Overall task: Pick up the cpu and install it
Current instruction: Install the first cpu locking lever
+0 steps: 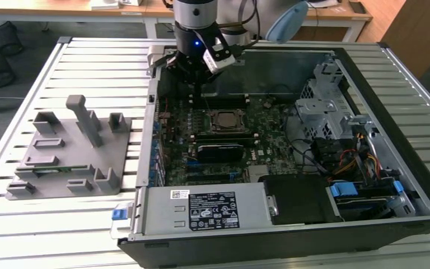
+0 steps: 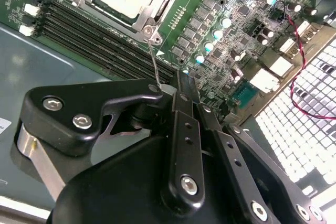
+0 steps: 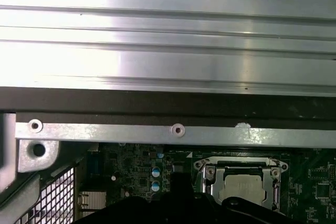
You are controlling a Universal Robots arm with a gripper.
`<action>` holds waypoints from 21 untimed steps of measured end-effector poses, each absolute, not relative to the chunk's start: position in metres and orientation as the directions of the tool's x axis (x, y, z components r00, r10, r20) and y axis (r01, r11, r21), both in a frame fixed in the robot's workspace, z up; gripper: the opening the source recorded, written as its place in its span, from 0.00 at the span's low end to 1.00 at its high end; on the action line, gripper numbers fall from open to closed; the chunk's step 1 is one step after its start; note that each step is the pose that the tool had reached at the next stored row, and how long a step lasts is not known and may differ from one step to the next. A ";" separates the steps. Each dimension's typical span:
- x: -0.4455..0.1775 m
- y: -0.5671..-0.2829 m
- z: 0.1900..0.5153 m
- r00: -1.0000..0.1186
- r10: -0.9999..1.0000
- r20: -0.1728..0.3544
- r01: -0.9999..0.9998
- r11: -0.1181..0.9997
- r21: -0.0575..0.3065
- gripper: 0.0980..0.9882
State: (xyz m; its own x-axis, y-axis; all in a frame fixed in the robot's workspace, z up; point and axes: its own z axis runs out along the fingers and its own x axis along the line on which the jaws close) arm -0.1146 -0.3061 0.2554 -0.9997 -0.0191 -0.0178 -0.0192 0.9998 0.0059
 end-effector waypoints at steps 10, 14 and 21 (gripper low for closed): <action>-0.106 -0.306 0.255 -1.000 -0.019 -0.018 -0.019 1.000 0.006 0.01; -0.102 -0.306 0.255 -1.000 -0.019 -0.018 -0.019 1.000 0.006 0.01; -0.090 -0.306 0.255 -1.000 -0.019 -0.017 -0.019 1.000 0.006 0.01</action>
State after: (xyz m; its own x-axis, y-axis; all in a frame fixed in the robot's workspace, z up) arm -0.0900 -0.3060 0.2553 -0.9997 -0.0190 -0.0175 -0.0191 0.9998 0.0060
